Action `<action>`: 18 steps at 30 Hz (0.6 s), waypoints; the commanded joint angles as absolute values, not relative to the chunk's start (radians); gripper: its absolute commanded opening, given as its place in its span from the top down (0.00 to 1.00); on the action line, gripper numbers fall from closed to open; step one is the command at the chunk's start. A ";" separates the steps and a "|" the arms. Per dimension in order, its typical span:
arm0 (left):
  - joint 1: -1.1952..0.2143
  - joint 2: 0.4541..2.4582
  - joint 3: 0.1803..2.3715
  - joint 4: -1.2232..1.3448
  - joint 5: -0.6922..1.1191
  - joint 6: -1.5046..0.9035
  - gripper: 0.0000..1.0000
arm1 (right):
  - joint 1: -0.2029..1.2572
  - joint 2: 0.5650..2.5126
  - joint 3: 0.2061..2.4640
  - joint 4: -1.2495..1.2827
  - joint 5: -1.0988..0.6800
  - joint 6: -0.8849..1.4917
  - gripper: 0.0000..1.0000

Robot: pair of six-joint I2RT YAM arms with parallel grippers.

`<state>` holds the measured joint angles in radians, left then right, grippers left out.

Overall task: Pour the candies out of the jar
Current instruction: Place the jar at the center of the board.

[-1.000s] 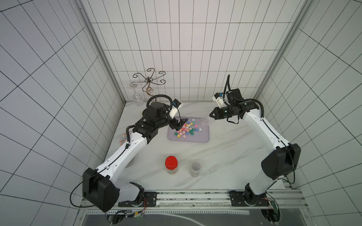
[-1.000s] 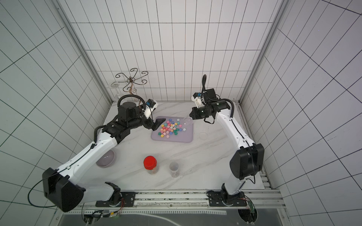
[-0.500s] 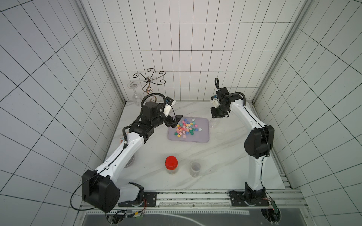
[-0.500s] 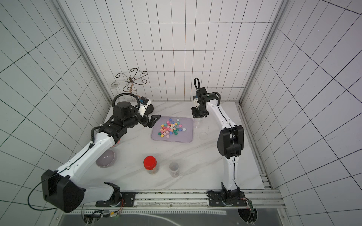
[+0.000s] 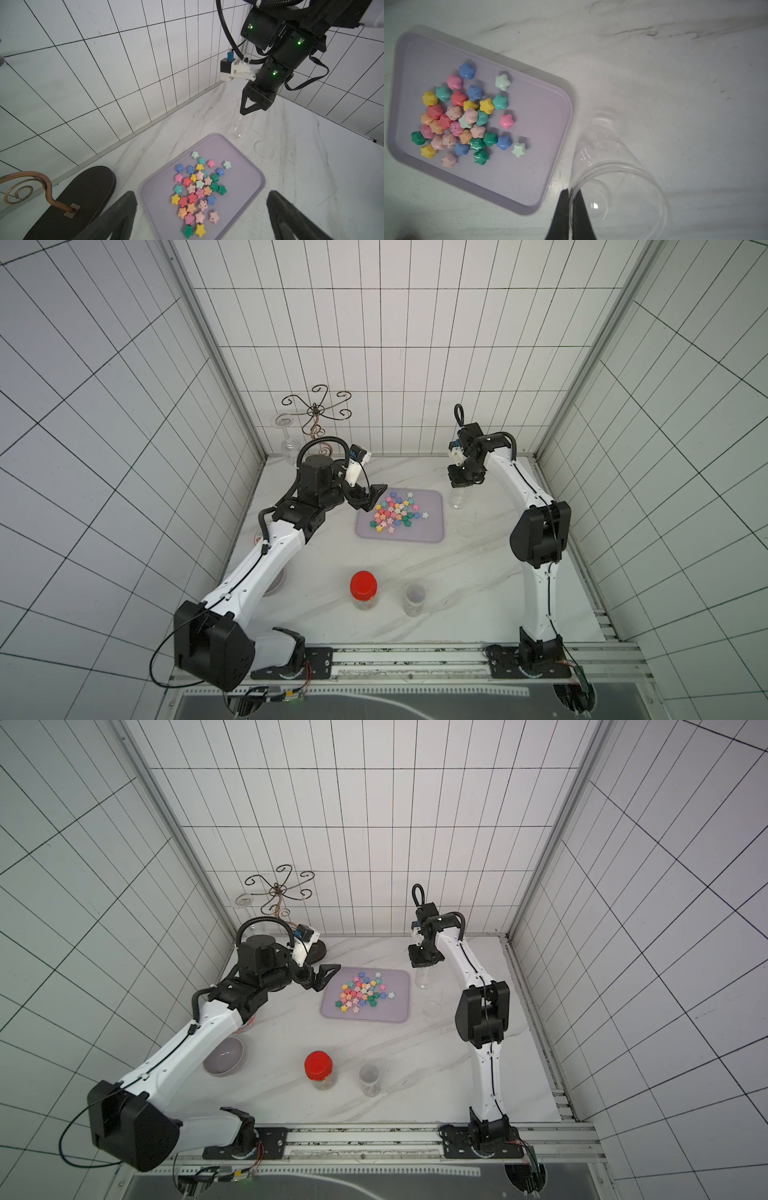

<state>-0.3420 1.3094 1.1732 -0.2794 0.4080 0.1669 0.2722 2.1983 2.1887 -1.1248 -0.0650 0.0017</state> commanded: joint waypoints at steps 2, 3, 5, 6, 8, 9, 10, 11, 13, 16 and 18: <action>-0.336 1.319 1.177 -0.264 0.429 0.159 0.03 | 0.262 2.227 2.280 -1.164 -0.063 -0.016 1.00; -0.336 1.318 1.177 -0.264 0.430 0.162 0.03 | 0.261 2.231 2.277 -1.163 -0.067 -0.017 1.00; -0.336 1.316 1.174 -0.265 0.428 0.164 0.03 | 0.261 2.236 2.267 -1.160 -0.076 -0.018 1.00; -0.336 1.316 1.173 -0.265 0.428 0.165 0.03 | 0.261 2.236 2.263 -1.158 -0.077 -0.018 1.00; -0.336 1.316 1.172 -0.267 0.429 0.166 0.03 | 0.261 2.236 2.250 -1.151 -0.079 -0.018 1.00; -0.336 1.317 1.172 -0.267 0.431 0.166 0.03 | 0.261 2.234 2.245 -1.149 -0.076 -0.019 1.00; -0.336 1.316 1.172 -0.268 0.431 0.166 0.03 | 0.261 2.232 2.240 -1.144 -0.074 -0.020 0.99; -0.336 1.318 1.172 -0.268 0.431 0.166 0.03 | 0.261 2.229 2.237 -1.143 -0.071 -0.021 0.94; -0.336 1.318 1.172 -0.269 0.436 0.166 0.03 | 0.261 2.229 2.238 -1.139 -0.052 -0.021 0.82; -0.336 1.319 1.172 -0.269 0.445 0.166 0.03 | 0.261 2.224 2.240 -1.136 -0.051 -0.021 0.75; -0.337 1.319 1.171 -0.268 0.448 0.168 0.03 | 0.261 2.219 2.241 -1.134 -0.051 -0.021 0.69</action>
<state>-0.3393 1.3106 1.1732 -0.2806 0.4259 0.1650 0.2665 2.2292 2.1887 -1.1217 -0.0593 -0.0124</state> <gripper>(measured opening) 0.974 0.295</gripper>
